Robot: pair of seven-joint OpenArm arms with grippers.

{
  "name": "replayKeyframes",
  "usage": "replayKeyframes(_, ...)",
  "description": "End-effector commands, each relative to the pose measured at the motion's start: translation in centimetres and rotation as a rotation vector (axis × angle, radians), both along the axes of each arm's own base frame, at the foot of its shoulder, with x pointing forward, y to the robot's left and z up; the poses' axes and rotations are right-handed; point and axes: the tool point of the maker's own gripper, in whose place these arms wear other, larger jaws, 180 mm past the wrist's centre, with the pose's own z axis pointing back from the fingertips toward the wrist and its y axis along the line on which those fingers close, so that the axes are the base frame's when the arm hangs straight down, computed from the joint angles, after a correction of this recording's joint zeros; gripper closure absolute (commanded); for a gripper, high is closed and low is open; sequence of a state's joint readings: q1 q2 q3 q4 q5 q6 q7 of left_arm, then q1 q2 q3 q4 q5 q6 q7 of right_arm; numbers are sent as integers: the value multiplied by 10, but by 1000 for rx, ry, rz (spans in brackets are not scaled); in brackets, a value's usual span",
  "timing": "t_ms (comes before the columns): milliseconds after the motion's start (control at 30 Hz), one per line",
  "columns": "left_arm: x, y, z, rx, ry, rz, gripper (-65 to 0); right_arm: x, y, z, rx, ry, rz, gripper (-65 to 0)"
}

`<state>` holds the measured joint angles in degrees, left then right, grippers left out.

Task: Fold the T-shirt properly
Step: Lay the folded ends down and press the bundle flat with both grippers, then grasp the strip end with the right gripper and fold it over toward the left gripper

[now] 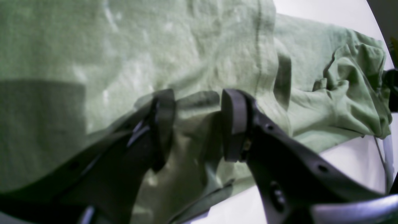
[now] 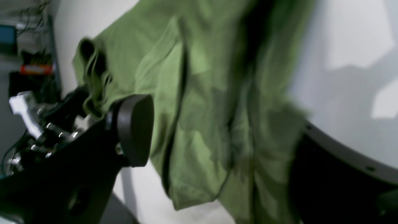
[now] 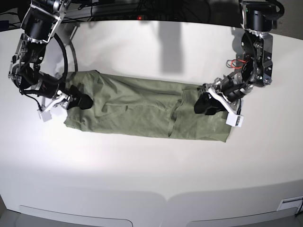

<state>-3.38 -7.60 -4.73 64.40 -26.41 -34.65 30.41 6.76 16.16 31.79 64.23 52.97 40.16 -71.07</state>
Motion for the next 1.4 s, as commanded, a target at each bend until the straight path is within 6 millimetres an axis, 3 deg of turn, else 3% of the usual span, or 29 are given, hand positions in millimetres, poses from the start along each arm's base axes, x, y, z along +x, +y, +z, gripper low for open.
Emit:
replayKeyframes(0,-42,9,-44,159,207,-76,-258,3,-5,6,-16,-6,10,-467)
replayKeyframes(100,-42,9,-44,158,207,-77,-258,3,-5,6,-17,-6,10,-459)
replayKeyframes(167,-42,9,-44,159,207,-77,-258,4,-6,6,-17,-7,9,-404)
replayKeyframes(333,-42,9,-44,160,210,-78,-258,11,-7,10,-14,-38,-14,-196)
replayKeyframes(433,-42,9,-44,159,209,-78,-258,19,-4,20,21,-75,-22,-12)
replayKeyframes(600,-41,9,-43,158,207,-77,-258,42,10,44,81,-149,0,0)
replayKeyframes(733,-37,7,-39,136,195,-68,-258,60,52,64,153,-185,118,0)
replayKeyframes(967,-20,5,-29,135,171,-74,-258,86,148,95,215,-252,347,0)
replayKeyframes(1133,-10,1,-19,124,199,-104,-258,92,211,120,273,-304,469,0)
replayKeyframes(1367,9,-2,6,125,155,-129,-258,93,274,153,363,-363,550,0)
